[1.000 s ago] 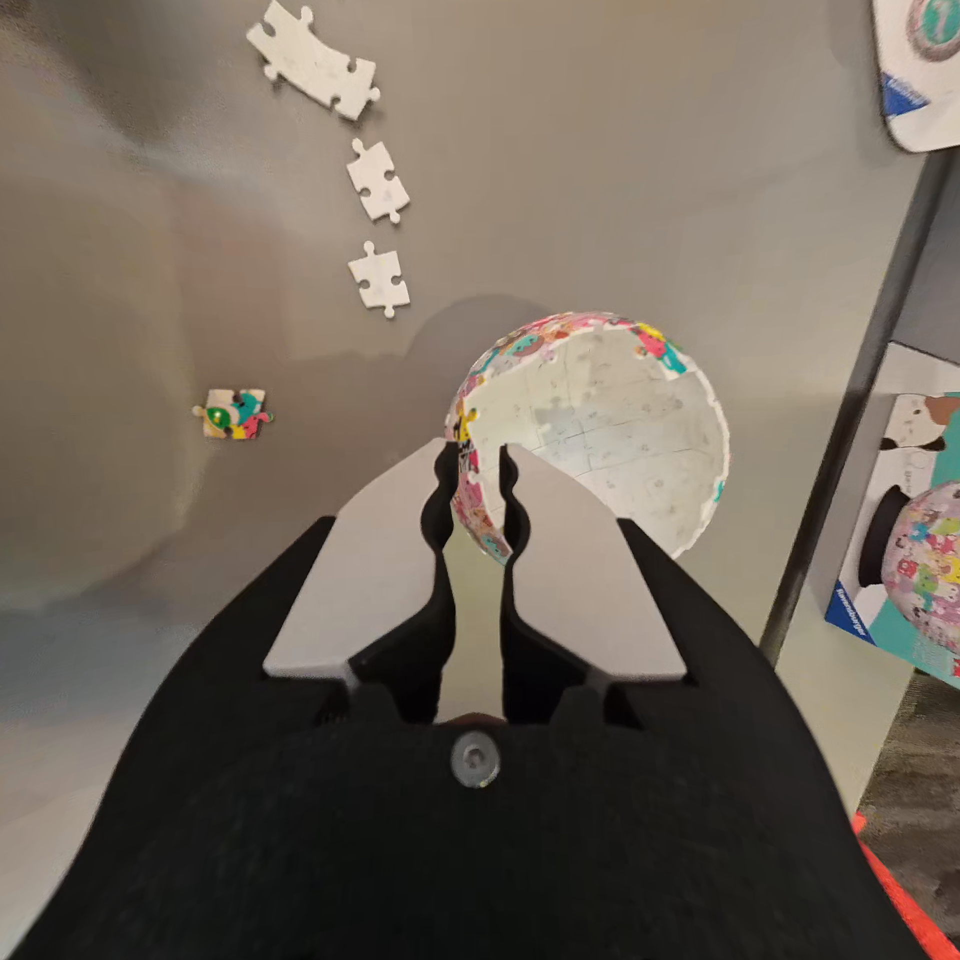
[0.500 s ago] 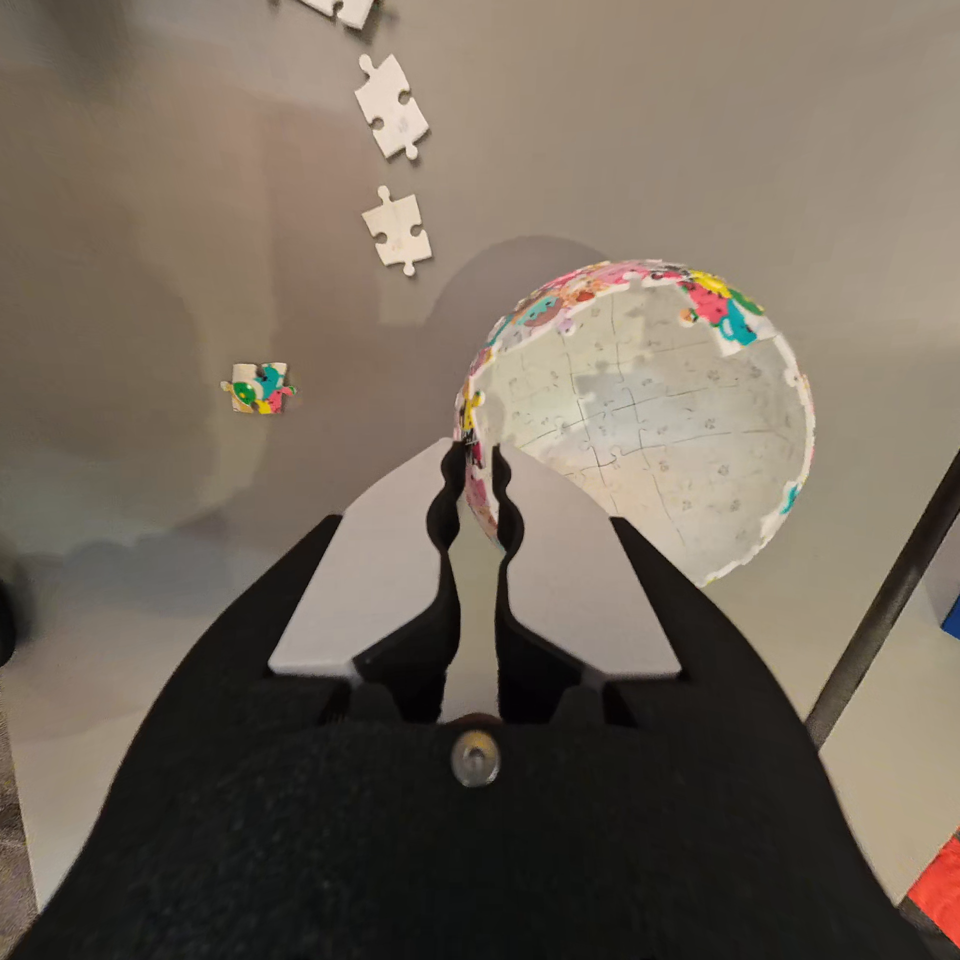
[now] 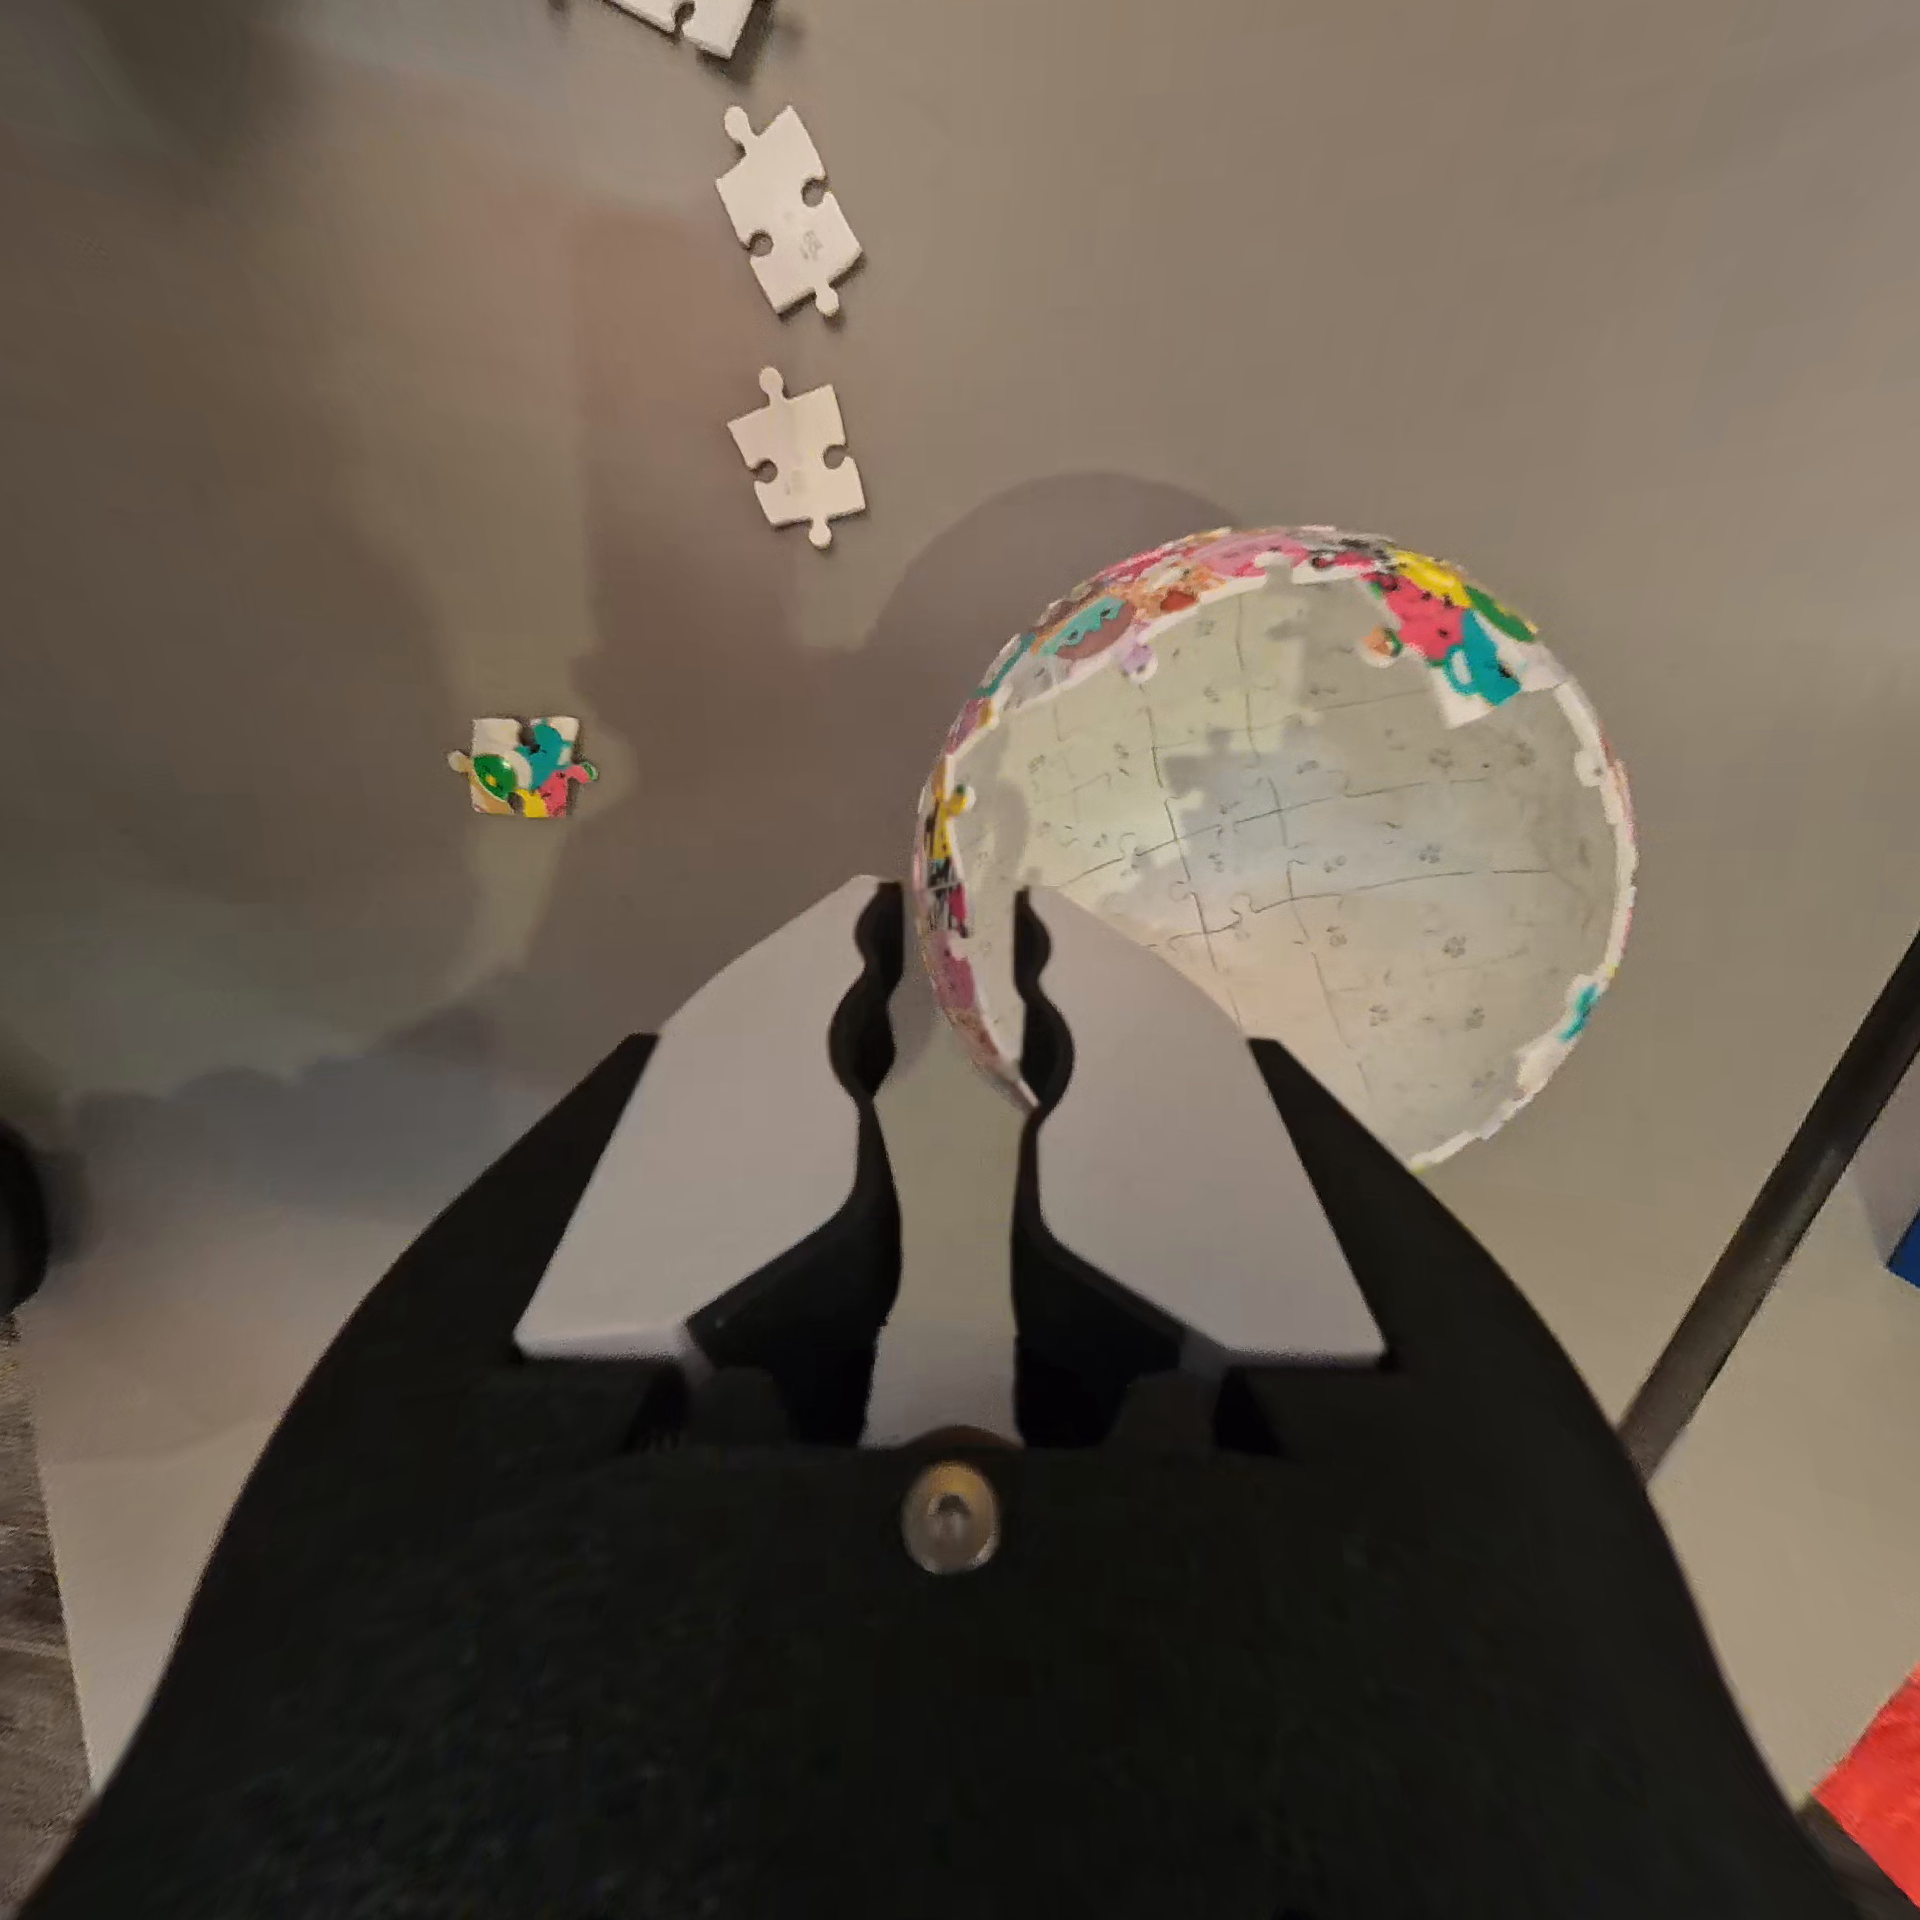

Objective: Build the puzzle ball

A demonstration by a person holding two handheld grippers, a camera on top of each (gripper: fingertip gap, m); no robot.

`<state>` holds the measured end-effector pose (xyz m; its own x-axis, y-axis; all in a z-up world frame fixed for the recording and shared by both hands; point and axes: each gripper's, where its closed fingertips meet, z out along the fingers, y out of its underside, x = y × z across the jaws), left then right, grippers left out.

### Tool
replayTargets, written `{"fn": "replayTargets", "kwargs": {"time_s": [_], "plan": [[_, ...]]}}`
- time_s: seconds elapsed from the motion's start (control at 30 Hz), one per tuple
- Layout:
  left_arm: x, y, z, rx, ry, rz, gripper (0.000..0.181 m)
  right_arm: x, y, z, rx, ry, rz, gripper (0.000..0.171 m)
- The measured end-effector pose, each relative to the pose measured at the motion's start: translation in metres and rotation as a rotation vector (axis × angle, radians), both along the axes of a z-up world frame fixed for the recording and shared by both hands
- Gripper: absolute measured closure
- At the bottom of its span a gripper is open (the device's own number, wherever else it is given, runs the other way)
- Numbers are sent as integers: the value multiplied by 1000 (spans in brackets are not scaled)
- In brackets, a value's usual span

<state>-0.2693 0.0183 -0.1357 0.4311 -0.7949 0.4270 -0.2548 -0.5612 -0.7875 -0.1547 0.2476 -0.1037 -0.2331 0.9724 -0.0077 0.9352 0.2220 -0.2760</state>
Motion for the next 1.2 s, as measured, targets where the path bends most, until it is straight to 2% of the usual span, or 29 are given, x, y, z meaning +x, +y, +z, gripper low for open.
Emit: {"fn": "replayTargets", "kwargs": {"time_s": [0.13, 0.27, 0.5, 1.2], "plan": [[1, -1, 0, 1, -1, -5, 181, -8, -6, 4, 37, 14, 42, 145], [1, -3, 1, -1, -4, -11, 181, -14, -5, -5, 43, -49, 39, 142], [2, -8, 0, 2, -1, -32, 181, -21, -4, -8, 4, -73, -9, 157], [8, -26, 13, 21, -38, -106, 180, -21, -5, -14, -90, -155, -88, 166]]}}
